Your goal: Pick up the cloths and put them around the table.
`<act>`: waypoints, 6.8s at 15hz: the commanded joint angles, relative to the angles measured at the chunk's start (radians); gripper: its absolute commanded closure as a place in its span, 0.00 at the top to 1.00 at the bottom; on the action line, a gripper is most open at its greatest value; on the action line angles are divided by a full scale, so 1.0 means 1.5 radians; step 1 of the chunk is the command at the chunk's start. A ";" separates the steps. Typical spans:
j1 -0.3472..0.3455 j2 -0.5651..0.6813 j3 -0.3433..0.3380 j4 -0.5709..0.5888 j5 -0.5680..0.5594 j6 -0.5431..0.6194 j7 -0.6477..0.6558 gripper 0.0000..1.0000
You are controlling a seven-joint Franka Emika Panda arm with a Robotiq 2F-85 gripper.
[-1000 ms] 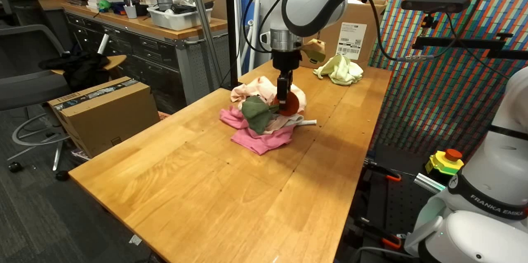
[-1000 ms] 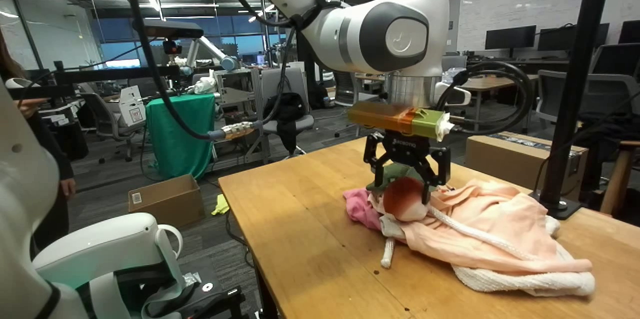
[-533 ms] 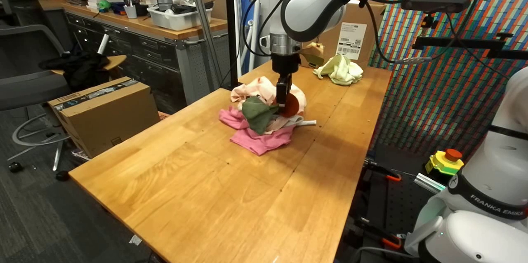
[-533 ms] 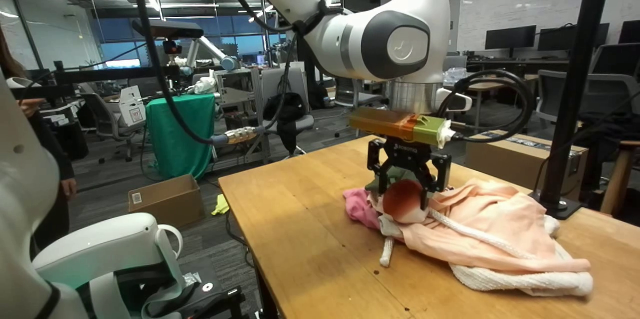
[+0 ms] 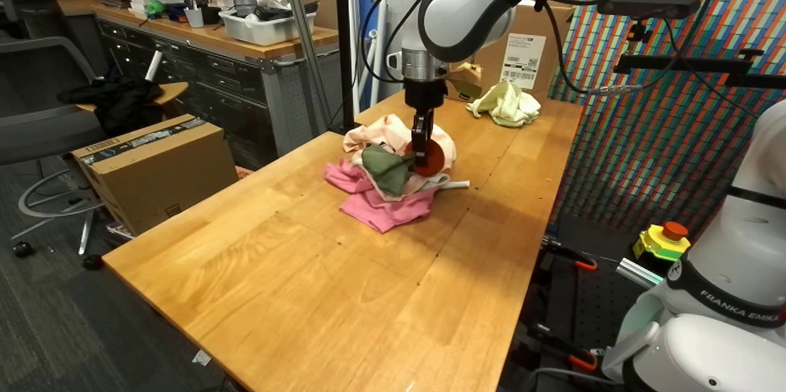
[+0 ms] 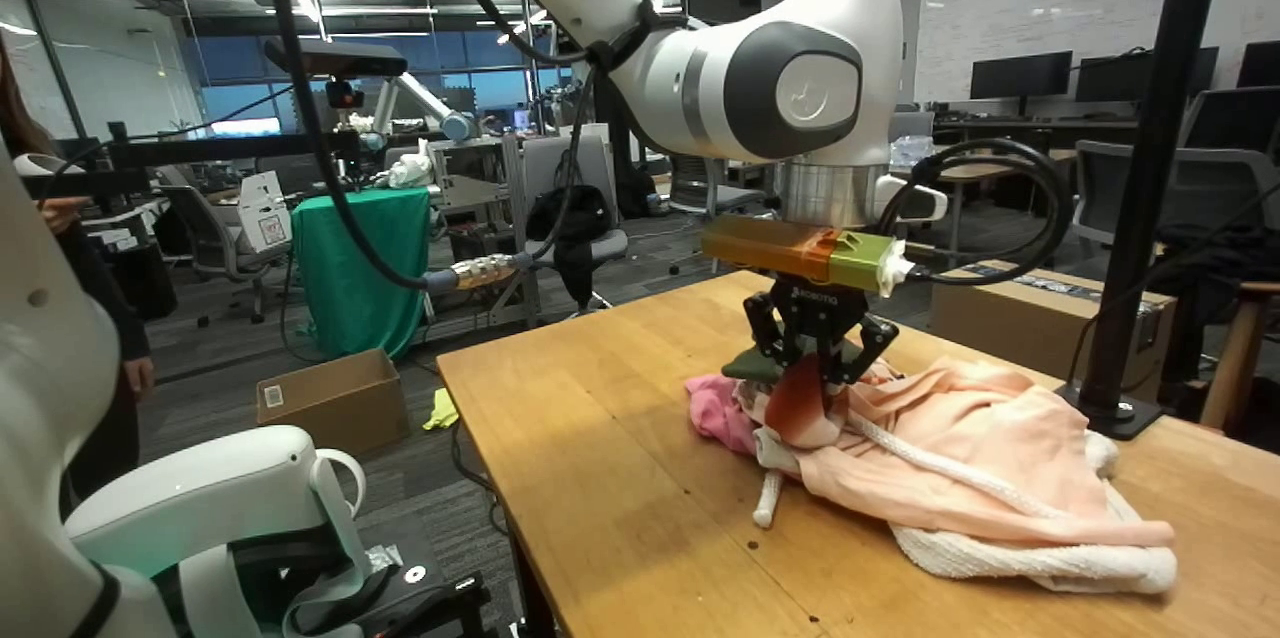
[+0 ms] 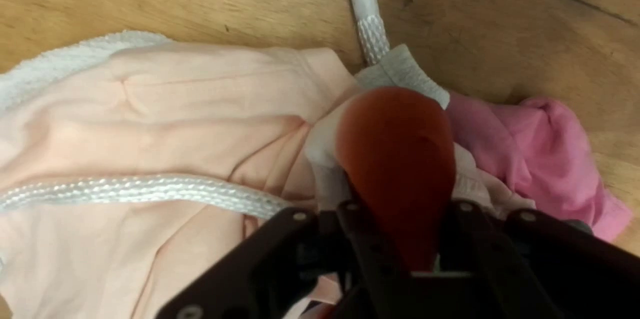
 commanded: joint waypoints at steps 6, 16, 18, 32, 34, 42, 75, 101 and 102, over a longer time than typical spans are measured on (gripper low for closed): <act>-0.004 -0.015 0.000 0.012 -0.006 -0.014 0.011 0.10; 0.007 -0.052 0.006 0.167 -0.018 -0.289 0.000 0.10; 0.012 -0.045 0.009 0.215 -0.019 -0.359 -0.006 0.10; 0.043 0.062 0.047 0.448 -0.064 -0.592 -0.030 0.10; 0.053 0.090 0.059 0.485 -0.075 -0.611 -0.033 0.10; 0.092 0.216 0.097 0.644 -0.097 -0.669 -0.051 0.10; 0.216 0.595 0.121 1.086 -0.089 -0.500 -0.043 0.09; 0.188 0.572 0.148 0.823 -0.011 -0.121 0.199 0.42; 0.189 0.565 0.146 0.815 -0.013 -0.132 0.196 0.43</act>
